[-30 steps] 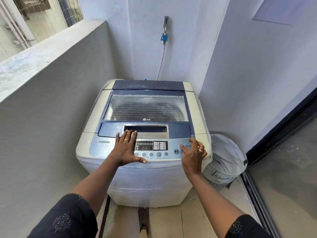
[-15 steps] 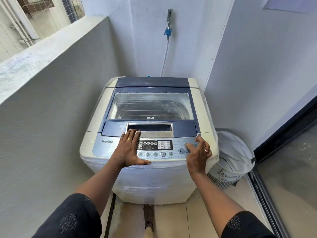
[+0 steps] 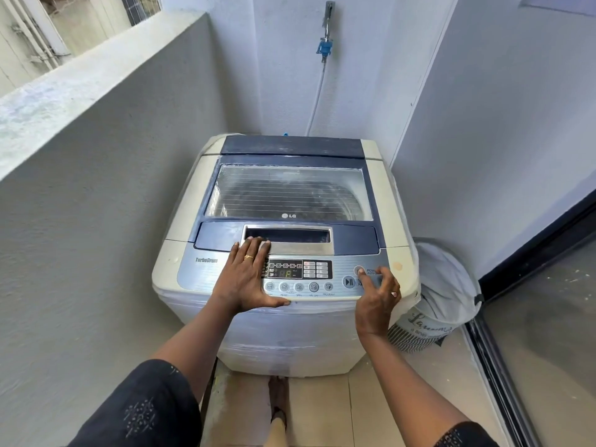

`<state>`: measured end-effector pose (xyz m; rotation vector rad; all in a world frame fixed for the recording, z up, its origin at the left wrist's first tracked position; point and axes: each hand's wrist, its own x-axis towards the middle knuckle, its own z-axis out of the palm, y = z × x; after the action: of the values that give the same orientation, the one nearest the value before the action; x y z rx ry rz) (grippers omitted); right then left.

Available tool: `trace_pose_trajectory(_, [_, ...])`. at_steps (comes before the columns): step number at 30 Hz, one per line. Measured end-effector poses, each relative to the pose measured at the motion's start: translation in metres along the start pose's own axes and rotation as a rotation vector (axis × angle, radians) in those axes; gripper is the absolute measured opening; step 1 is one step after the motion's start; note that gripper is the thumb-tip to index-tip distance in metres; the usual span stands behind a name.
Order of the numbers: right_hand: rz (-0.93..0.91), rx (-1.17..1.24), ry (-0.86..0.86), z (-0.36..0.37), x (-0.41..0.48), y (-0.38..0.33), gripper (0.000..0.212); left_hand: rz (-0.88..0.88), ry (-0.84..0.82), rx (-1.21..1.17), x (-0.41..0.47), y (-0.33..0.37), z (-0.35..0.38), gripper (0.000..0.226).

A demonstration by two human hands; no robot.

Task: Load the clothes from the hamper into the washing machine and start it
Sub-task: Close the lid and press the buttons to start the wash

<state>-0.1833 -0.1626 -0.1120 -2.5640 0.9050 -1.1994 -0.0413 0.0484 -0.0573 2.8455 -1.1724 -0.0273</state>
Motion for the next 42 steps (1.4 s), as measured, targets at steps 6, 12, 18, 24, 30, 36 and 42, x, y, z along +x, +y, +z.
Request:
trace_pose_trajectory(6, [0.043,-0.015,-0.055,0.0,-0.003,0.001,0.035,-0.001,0.022,-0.024,-0.001,0.0,0.002,0.14])
trace_pose_trajectory(12, [0.061,-0.012,-0.121,-0.004,-0.006,-0.001,0.043,0.001,0.026,-0.03,-0.001,-0.002,0.004,0.139])
trace_pose_trajectory(18, [0.008,-0.013,-0.133,-0.007,-0.012,-0.001,0.041,0.008,0.025,-0.032,-0.001,-0.001,0.002,0.138])
trace_pose_trajectory(24, [-0.134,-0.092,-0.218,-0.01,-0.045,-0.011,0.076,0.021,0.042,0.004,-0.005,-0.001,0.009,0.131])
trace_pose_trajectory(30, [-0.245,-0.108,-0.304,-0.003,-0.064,-0.023,0.08,0.09,0.008,0.052,-0.007,-0.001,0.009,0.115])
trace_pose_trajectory(36, [-0.421,-0.085,-0.33,0.0,-0.071,-0.036,0.065,0.304,0.222,-0.051,-0.045,0.023,0.053,0.051])
trace_pose_trajectory(42, [-0.515,-0.073,-0.282,-0.004,-0.058,-0.028,0.057,0.147,0.293,-0.097,-0.059,0.055,0.072,0.049])
